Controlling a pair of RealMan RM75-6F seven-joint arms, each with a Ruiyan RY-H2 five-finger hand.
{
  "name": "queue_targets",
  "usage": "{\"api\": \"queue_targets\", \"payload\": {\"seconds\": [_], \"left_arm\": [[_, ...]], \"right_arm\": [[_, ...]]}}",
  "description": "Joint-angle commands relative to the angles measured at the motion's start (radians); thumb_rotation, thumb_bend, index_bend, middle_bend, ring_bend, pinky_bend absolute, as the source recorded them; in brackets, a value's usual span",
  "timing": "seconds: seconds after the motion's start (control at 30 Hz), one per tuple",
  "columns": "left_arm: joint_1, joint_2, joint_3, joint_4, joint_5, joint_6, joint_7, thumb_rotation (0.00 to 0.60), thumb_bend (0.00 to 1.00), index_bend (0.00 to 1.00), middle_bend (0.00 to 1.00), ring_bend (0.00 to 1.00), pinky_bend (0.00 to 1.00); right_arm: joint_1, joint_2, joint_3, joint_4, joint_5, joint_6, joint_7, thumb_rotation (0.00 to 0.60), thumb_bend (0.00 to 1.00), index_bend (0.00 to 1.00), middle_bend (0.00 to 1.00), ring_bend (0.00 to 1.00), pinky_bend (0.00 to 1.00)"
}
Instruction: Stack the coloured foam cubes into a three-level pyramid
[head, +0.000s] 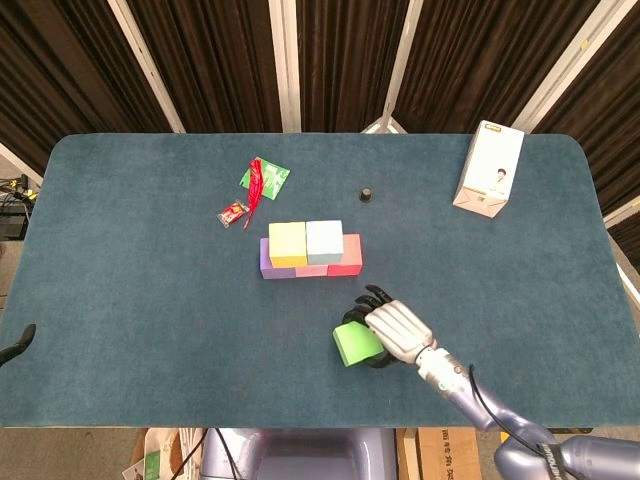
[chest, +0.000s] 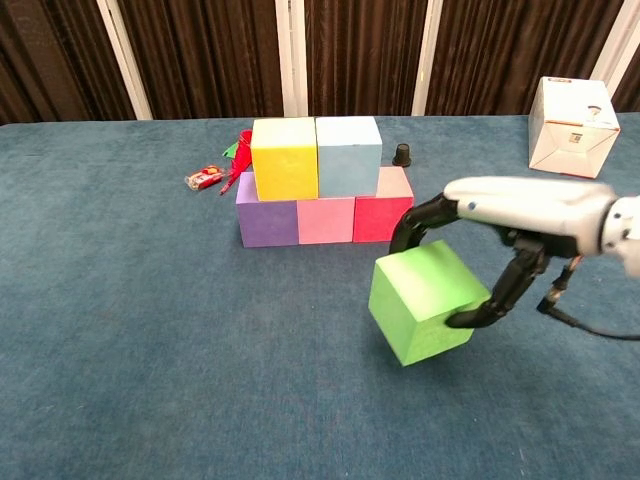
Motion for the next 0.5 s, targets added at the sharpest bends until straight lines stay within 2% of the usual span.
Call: {"api": "queue_targets", "payload": {"seconds": [0.03,0.13,0.27,0.37,0.5], "left_arm": [[-0.001,0.000,-0.007,0.008,-0.013,0.007,0.021,0.600,0.30,0.09,0.00,0.00,0.00],[0.002,0.010,-0.009,0.005,-0.032,0.005,0.037,0.600,0.30,0.09,0.00,0.00,0.00],[-0.002,0.022,-0.012,-0.005,-0.048,-0.009,0.041,0.600,0.30,0.09,0.00,0.00,0.00],[-0.008,0.023,-0.007,0.000,-0.036,-0.019,0.027,0.600,0.30,0.09,0.00,0.00,0.00],[-0.017,0.014,-0.006,0.019,-0.023,-0.022,0.008,0.600,0.30,0.09,0.00,0.00,0.00]], "right_arm": [[-0.024,0.152,0.006,-0.123,0.034,0.024,-0.016,0.600,0.25,0.39,0.39,0.18,0.00],[-0.037,0.274,0.019,-0.194,0.078,0.033,-0.014,0.600,0.25,0.39,0.39,0.18,0.00],[-0.021,0.439,0.078,-0.256,0.179,0.025,0.010,0.600,0.25,0.39,0.39,0.18,0.00],[0.029,0.527,0.137,-0.258,0.260,-0.006,0.002,0.600,0.25,0.39,0.39,0.18,0.00],[0.165,0.601,0.225,-0.224,0.427,-0.121,-0.015,0.600,0.25,0.39,0.39,0.18,0.00]]}}
